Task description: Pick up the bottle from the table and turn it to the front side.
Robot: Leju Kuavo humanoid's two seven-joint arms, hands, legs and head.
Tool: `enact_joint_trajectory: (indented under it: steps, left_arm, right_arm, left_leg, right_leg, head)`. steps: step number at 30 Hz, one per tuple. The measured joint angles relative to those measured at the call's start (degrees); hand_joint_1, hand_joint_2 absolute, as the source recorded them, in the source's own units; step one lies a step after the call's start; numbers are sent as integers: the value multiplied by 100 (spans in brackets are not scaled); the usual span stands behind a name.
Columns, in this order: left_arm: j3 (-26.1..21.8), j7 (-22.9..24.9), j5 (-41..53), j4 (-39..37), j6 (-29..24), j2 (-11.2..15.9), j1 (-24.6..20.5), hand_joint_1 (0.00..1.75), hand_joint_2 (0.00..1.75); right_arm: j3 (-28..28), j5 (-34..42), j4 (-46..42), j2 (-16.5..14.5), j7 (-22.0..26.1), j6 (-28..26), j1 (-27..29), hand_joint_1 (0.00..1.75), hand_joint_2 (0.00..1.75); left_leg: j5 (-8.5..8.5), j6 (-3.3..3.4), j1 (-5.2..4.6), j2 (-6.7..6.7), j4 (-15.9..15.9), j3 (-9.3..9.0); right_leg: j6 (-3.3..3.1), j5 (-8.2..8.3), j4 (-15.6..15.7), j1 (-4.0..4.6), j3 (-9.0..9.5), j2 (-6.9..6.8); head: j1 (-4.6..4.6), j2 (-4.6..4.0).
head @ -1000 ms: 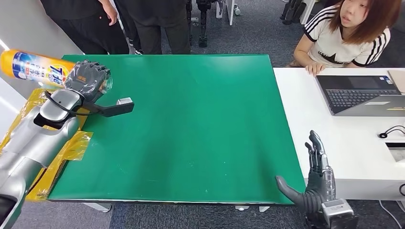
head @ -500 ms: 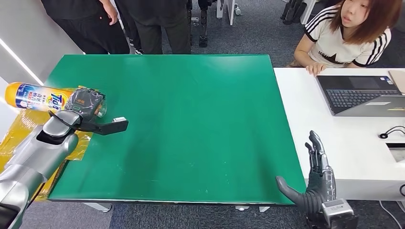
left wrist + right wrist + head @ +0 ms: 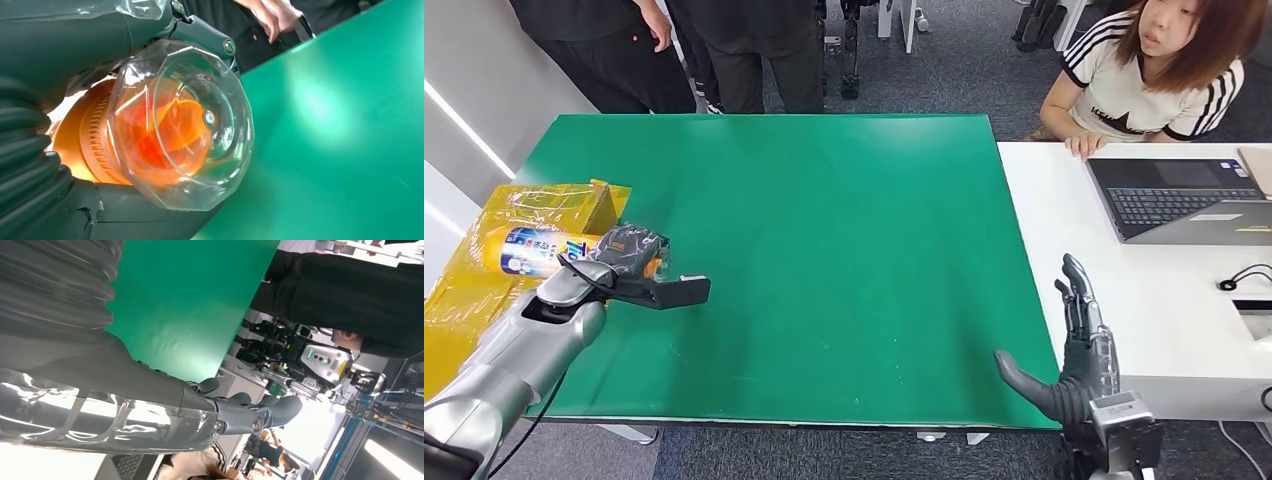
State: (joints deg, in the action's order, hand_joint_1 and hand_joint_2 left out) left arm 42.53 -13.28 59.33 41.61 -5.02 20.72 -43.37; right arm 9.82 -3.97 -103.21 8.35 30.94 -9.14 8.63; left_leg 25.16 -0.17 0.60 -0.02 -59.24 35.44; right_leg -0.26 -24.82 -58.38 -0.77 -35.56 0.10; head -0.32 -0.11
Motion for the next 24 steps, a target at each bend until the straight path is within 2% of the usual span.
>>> enact_joint_trajectory:
  steps: [9, 14, 16, 18, 20, 24]
  left_arm:
    - [-1, 6, -229, 203, -204, 332, 783, 175, 175]
    - [-8, 63, -89, 381, -205, 350, 978, 175, 175]
    - [-11, 63, -62, 402, -186, 335, 987, 106, 175]
    - [-17, 45, -43, 409, -178, 314, 987, 21, 175]
    - [-29, 4, -25, 409, -201, 284, 985, 2, 175]
    - [-53, -68, -7, 410, -306, 232, 978, 0, 175]
  right_arm:
    - [60, -152, 32, -60, 34, 108, 12, 0, 175]
    - [64, -215, 39, -114, 64, 209, 7, 0, 175]
    - [64, -233, 59, -131, 78, 245, 4, 0, 175]
    - [64, -252, 89, -142, 86, 283, -11, 0, 175]
    - [64, -256, 121, -144, 91, 305, -45, 0, 175]
    - [64, -248, 174, -144, 92, 315, -129, 0, 175]
  left_leg:
    - [9, -12, 2, 6, 2, -3]
    - [9, -12, 1, -9, 2, 1]
    - [9, -11, 1, -8, 1, 0]
    - [9, -11, 0, -8, 1, -1]
    - [8, -11, 0, -9, 1, -1]
    - [7, -10, 0, -8, 1, -5]
  right_leg:
    - [-11, -11, -1, 1, -5, 9]
    - [-8, -14, -1, 0, 0, -10]
    - [-7, -13, -1, 0, 1, -10]
    - [-8, -12, 0, 0, 2, -10]
    - [-8, -11, 0, 0, 2, -11]
    - [-9, -10, -1, 0, 6, -11]
  head:
    - [-1, 0]
    - [0, 0]
    - [0, 0]
    - [-1, 0]
    - [0, 0]
    - [-1, 0]
